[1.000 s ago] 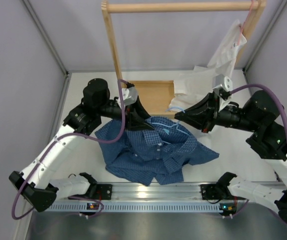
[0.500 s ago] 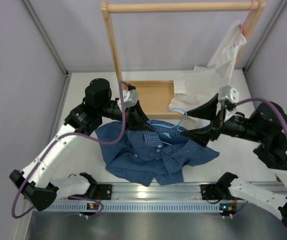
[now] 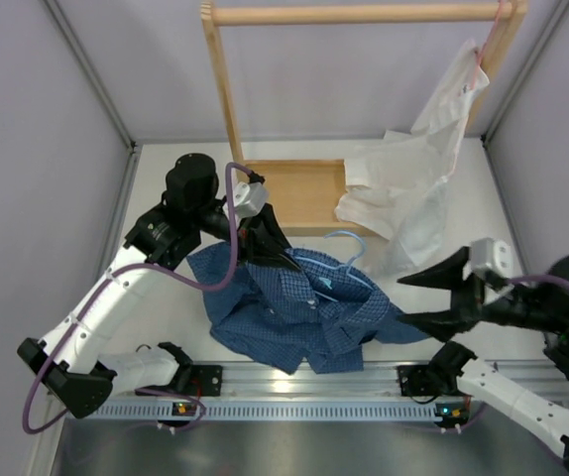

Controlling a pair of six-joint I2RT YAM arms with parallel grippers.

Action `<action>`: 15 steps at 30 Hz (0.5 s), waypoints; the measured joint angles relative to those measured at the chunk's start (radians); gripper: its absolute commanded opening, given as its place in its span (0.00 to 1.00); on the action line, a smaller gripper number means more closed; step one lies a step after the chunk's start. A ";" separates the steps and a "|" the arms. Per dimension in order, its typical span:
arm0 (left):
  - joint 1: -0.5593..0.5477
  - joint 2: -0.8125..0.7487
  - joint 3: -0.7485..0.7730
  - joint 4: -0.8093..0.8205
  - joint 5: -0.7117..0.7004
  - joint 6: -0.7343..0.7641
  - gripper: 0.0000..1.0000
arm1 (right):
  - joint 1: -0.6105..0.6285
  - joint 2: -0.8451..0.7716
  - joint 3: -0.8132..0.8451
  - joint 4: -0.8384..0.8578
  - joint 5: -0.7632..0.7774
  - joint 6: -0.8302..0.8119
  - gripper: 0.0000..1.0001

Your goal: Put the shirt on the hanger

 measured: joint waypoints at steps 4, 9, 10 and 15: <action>0.000 0.000 0.002 -0.001 0.016 -0.001 0.00 | 0.000 0.115 -0.082 0.010 -0.048 -0.002 0.49; 0.000 0.000 0.002 -0.002 0.010 -0.005 0.00 | 0.000 0.208 -0.132 0.060 -0.124 0.023 0.31; 0.000 0.000 0.002 -0.002 0.006 -0.005 0.00 | 0.000 0.213 -0.132 0.075 -0.128 0.027 0.20; 0.000 0.000 0.011 -0.004 -0.016 -0.013 0.00 | 0.000 0.212 -0.130 0.118 -0.124 0.039 0.00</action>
